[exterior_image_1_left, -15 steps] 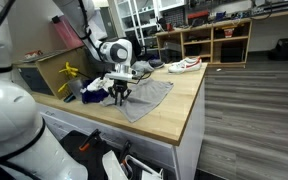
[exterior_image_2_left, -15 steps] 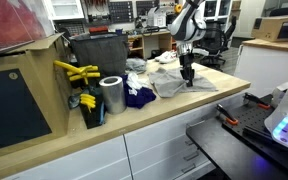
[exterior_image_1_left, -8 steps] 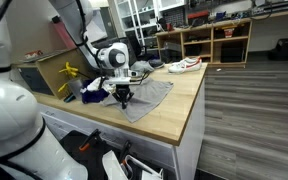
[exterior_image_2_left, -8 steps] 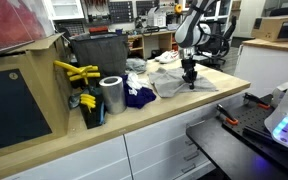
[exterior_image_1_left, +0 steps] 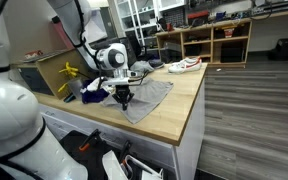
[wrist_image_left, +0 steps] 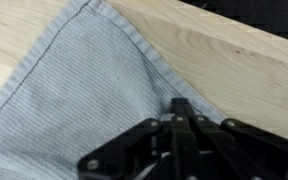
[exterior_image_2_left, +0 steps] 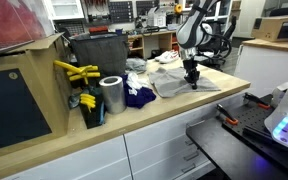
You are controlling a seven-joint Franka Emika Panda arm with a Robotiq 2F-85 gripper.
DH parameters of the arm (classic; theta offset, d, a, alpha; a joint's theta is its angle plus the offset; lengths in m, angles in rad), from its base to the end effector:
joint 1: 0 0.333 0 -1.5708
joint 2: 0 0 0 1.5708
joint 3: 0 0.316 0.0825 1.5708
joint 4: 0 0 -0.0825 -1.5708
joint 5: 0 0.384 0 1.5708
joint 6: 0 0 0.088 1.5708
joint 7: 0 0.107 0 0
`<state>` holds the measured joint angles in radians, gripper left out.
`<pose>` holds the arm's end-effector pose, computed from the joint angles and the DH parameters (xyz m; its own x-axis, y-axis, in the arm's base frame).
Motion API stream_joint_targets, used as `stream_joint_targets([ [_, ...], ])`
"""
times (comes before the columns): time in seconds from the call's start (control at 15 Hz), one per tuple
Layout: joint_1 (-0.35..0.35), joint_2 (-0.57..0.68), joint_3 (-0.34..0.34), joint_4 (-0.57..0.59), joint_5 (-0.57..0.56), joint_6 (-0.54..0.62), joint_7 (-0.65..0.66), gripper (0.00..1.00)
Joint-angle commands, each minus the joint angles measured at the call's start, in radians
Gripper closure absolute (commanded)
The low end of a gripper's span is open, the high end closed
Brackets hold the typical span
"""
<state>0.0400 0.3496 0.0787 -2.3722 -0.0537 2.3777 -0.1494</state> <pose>0.4610 0.0570 0.1547 0.8947 0.2996 -0.3312 0.2987 -0.9528 -0.0549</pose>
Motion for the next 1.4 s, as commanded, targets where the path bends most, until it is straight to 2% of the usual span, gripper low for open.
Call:
stream_joint_targets([
  [0.0,-0.010,-0.013,0.016,-0.038,0.023,-0.068,-0.047,1.00],
  [0.27,-0.017,-0.011,0.043,-0.044,0.063,-0.163,-0.127,1.00],
  [0.53,-0.015,-0.020,0.053,-0.045,0.084,-0.208,-0.162,1.00],
  [0.6,-0.011,-0.028,0.051,-0.047,0.084,-0.195,-0.151,0.76],
  [0.67,-0.010,-0.034,0.052,-0.048,0.088,-0.187,-0.148,0.73],
  [0.8,-0.012,-0.081,0.041,-0.077,0.080,-0.148,-0.131,0.60],
  [1.33,-0.034,-0.115,0.002,0.027,0.124,-0.051,-0.074,0.01],
])
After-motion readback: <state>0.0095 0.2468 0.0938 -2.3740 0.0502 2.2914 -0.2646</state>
